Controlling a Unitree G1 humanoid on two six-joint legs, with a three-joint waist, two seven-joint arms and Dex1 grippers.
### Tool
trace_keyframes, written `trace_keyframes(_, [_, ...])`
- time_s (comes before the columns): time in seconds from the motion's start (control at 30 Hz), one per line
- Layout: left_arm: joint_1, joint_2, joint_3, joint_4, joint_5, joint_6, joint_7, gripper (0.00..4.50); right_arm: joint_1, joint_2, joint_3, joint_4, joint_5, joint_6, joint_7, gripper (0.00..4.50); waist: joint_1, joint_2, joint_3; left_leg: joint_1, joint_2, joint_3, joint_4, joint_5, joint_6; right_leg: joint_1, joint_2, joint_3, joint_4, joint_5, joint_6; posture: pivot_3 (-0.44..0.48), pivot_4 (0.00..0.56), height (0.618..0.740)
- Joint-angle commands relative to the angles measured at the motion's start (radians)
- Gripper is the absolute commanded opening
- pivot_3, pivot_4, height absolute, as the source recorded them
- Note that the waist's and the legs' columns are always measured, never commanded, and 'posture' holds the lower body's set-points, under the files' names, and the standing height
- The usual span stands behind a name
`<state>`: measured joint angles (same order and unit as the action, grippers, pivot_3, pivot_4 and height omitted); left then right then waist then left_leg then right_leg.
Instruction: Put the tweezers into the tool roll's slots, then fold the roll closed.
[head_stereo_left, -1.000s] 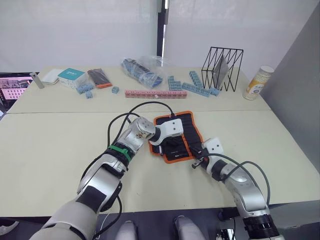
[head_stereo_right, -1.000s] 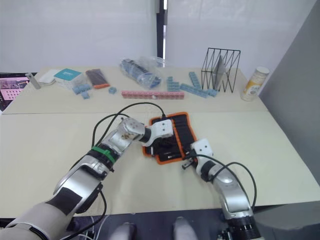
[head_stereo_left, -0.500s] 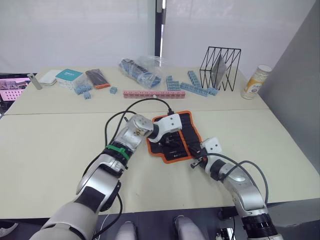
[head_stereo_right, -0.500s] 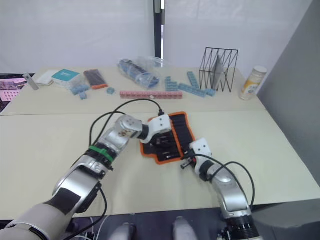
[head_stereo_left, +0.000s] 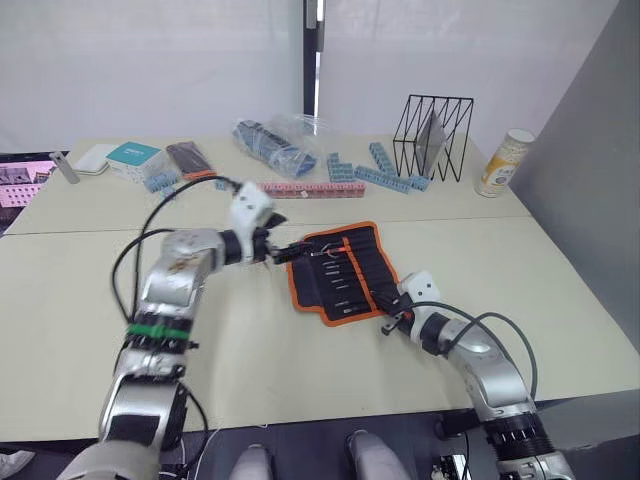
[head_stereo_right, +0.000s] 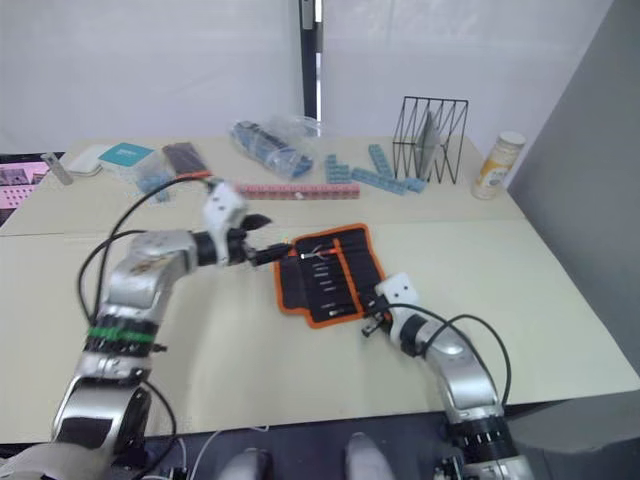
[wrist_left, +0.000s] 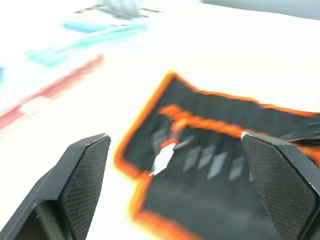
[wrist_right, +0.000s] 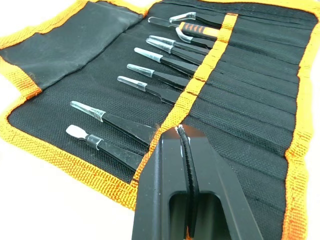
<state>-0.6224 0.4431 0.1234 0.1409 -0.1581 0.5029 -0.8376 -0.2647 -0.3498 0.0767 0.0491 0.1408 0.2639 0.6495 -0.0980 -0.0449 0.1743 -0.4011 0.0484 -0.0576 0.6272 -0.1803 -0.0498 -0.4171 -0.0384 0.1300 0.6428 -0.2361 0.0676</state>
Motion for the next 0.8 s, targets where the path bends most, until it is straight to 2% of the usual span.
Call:
trace_keyframes(0.03, [0.073, 0.009, 0.109, -0.107, -0.065, -0.057, 0.069, 4.45, 0.0, -0.006, 0.027, 0.075, -0.005, -0.004, 0.032, 0.0, 0.001, 0.0, 0.0, 0.0, 0.0, 0.0, 0.001, 0.0, 0.0, 0.0, 0.0, 0.0, 0.0, 0.0, 0.0, 0.0, 0.15, 0.737])
trace_keyframes(0.27, [0.398, 0.034, 0.302, -0.214, -0.143, -0.204, 0.113, 4.45, -0.057, -0.006, 0.009, 0.161, 0.009, -0.046, 0.077, 0.0, -0.005, -0.001, 0.0, 0.008, 0.001, 0.001, 0.001, 0.0, 0.0, 0.008, 0.0, 0.0, -0.001, -0.001, -0.002, 0.0, 0.15, 0.737])
trace_keyframes(0.4, [0.608, 0.0, 0.424, -0.263, -0.199, -0.268, 0.155, 4.45, -0.078, -0.002, 0.018, 0.198, 0.007, -0.06, 0.095, 0.0, -0.001, -0.001, 0.0, 0.012, 0.002, 0.002, -0.001, 0.0, 0.0, 0.012, 0.0, 0.0, -0.002, -0.006, -0.011, 0.0, 0.15, 0.737])
trace_keyframes(0.63, [0.769, -0.058, 0.508, -0.296, -0.247, -0.316, 0.233, 4.45, -0.09, 0.002, 0.029, 0.219, 0.005, -0.068, 0.112, 0.0, 0.001, -0.004, 0.001, 0.012, 0.002, 0.002, 0.0, 0.0, 0.0, 0.012, -0.001, -0.001, -0.005, -0.009, -0.013, 0.0, 0.15, 0.737])
trace_keyframes(0.8, [0.813, -0.066, 0.496, -0.299, -0.258, -0.344, 0.258, 4.45, -0.091, 0.0, 0.031, 0.224, 0.004, -0.071, 0.12, 0.0, -0.001, -0.004, 0.0, 0.011, 0.003, 0.003, -0.001, -0.001, -0.001, 0.012, -0.001, -0.001, -0.012, -0.009, -0.014, 0.0, 0.15, 0.737])
